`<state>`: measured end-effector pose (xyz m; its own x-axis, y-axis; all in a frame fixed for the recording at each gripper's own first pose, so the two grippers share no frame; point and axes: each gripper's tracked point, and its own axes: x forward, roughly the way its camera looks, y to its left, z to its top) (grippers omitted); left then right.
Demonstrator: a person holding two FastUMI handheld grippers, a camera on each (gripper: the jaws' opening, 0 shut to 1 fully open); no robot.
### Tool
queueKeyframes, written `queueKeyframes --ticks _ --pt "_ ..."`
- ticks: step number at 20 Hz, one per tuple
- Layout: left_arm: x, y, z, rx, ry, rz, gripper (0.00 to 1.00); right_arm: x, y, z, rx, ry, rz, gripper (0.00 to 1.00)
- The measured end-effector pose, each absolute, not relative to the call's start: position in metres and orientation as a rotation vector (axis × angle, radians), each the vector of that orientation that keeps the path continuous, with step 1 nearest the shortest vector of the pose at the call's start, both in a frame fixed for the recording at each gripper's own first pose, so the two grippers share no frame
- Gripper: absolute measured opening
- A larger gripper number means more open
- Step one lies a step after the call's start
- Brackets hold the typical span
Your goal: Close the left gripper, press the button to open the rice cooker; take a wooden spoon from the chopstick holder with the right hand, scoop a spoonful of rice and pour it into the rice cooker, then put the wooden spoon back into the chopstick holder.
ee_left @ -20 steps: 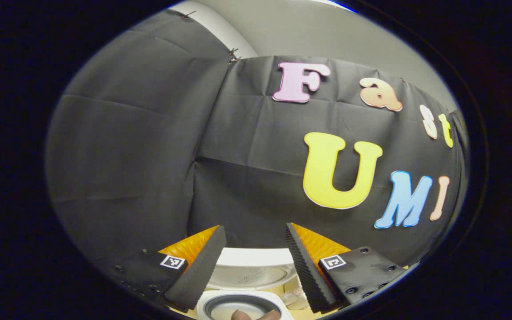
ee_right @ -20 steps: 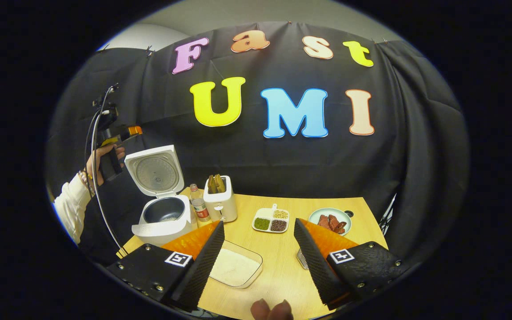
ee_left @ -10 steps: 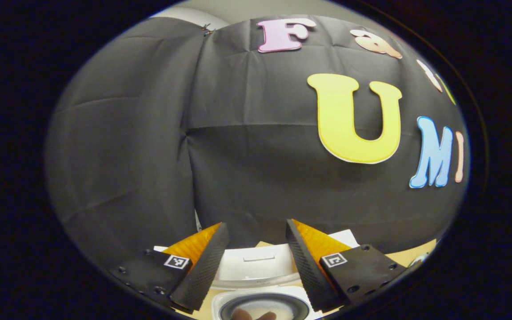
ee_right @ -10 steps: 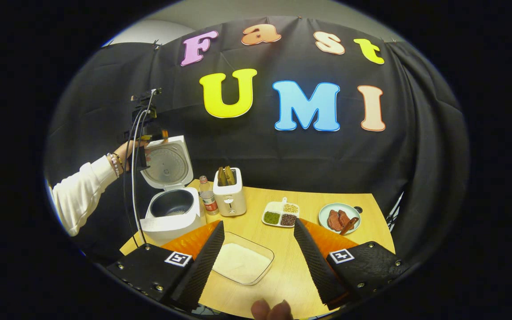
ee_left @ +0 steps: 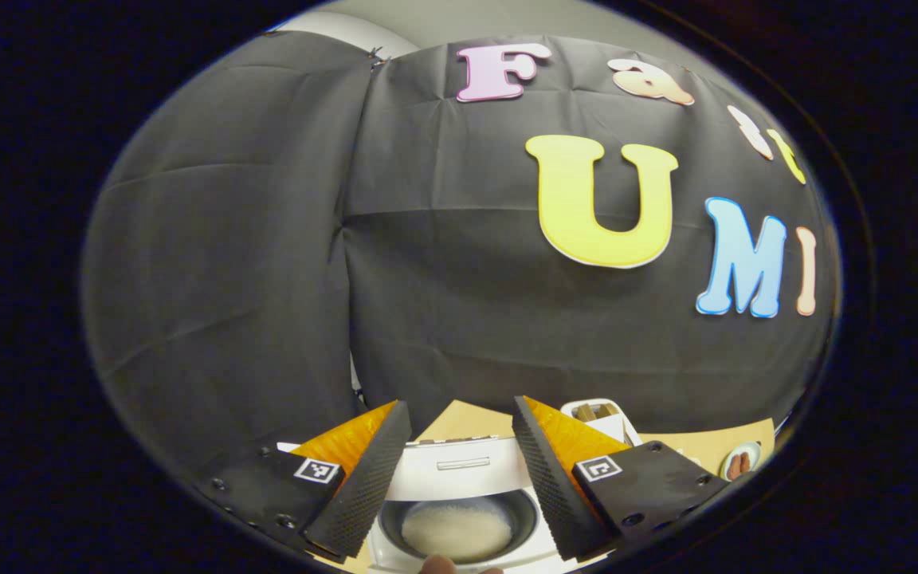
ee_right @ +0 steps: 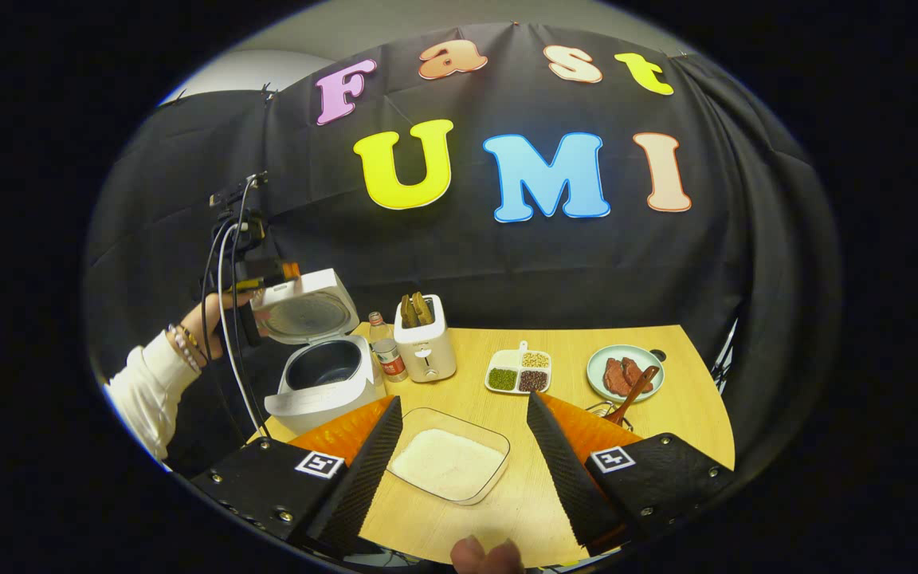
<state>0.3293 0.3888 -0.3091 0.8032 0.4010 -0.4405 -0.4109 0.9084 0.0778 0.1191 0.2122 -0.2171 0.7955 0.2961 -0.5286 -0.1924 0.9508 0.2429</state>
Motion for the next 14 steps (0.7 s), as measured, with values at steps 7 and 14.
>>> queueKeyframes --ticks 7,14 --pt "0.251 0.355 -0.397 -0.002 0.604 0.436 0.92 0.103 0.198 -0.228 0.194 0.619 0.251 0.96" --pt "0.219 0.340 -0.459 -0.056 0.686 0.430 0.94 0.087 0.192 -0.238 0.202 0.650 0.243 0.96"
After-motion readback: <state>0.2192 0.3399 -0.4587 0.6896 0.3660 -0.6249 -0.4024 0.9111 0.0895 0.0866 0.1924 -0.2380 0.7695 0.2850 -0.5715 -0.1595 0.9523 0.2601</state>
